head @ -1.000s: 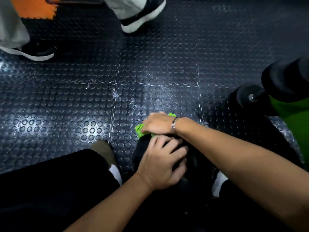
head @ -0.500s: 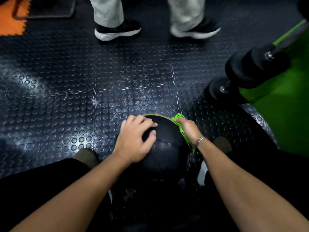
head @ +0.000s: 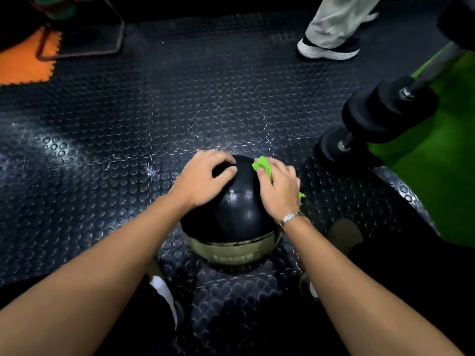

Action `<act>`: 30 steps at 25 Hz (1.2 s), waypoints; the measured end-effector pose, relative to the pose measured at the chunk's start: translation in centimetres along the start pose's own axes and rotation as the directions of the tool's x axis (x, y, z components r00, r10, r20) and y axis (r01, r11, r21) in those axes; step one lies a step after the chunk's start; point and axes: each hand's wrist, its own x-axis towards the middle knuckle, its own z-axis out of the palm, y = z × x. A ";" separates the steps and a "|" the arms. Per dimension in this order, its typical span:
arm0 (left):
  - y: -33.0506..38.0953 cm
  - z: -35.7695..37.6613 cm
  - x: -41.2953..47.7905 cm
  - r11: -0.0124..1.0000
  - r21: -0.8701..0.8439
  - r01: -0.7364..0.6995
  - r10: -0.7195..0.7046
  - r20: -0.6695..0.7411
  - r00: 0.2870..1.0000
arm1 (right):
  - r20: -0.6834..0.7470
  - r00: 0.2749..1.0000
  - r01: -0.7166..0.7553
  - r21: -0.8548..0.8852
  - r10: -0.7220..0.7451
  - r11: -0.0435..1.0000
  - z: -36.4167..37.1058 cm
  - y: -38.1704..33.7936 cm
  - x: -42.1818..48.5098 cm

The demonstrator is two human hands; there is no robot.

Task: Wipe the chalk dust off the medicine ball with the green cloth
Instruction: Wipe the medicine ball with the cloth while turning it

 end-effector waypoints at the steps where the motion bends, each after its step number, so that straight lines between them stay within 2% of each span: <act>1: -0.5 0.1 0.2 1.000 -0.005 -0.013 0.013 0.042 0.999 | -0.003 1.000 0.001 -0.008 -0.001 1.000 0.2 -0.9 1.1; 4: -1.8 0.0 2.4 0.998 -0.016 0.068 -0.067 0.045 0.997 | -0.076 0.979 0.182 -0.071 -0.187 0.981 1.1 -3.3 -0.4; 6: -2.4 -1.0 4.5 0.982 -0.108 0.152 -0.146 0.062 0.987 | -0.107 0.935 0.329 -0.098 -0.338 0.939 2.0 -2.7 -3.5; 7: -2.8 -1.4 5.3 0.971 -0.138 0.195 -0.184 0.086 0.979 | -0.124 0.921 0.357 -0.112 -0.369 0.927 2.5 -1.9 -4.8; 10: -3.4 -2.3 8.0 0.976 -0.076 0.206 -0.201 0.068 0.977 | -0.197 0.947 0.249 -0.054 -0.255 0.967 2.7 -1.1 -2.3; 12: -3.4 -3.1 8.8 0.972 -0.139 0.189 -0.185 0.046 0.982 | -0.195 0.968 0.159 -0.016 -0.159 0.987 2.6 -2.2 1.8; 15: -3.4 -3.6 9.3 0.951 -0.220 0.216 -0.186 0.148 0.971 | -0.167 0.977 0.130 -0.037 -0.134 0.991 2.5 -3.0 6.9; 18: -4.0 -3.2 11.9 0.960 -0.137 0.244 -0.223 0.152 0.963 | -0.144 0.986 0.080 -0.012 -0.081 0.997 2.5 -3.5 10.3; 19: -4.2 -3.2 13.3 0.956 -0.128 0.263 -0.243 0.153 0.958 | -0.166 0.980 0.106 -0.027 -0.109 0.994 2.7 -4.1 10.7; 21: -4.9 -3.6 15.7 0.945 -0.116 0.307 -0.285 0.172 0.943 | -0.221 0.940 0.240 -0.113 -0.260 0.964 3.5 -5.3 9.7; 25: -6.6 -4.6 18.3 0.934 -0.102 0.343 -0.316 0.214 0.924 | -0.208 0.772 0.544 -0.276 -0.601 0.793 6.8 -1.7 3.6; 27: -7.0 -4.5 18.8 0.936 -0.092 0.340 -0.312 0.229 0.922 | -0.299 0.769 0.501 -0.267 -0.564 0.824 7.1 0.9 3.5; 30: -6.5 -4.0 19.8 0.943 -0.073 0.325 -0.303 0.218 0.928 | -0.419 0.850 0.256 -0.200 -0.319 0.946 6.5 -0.8 6.4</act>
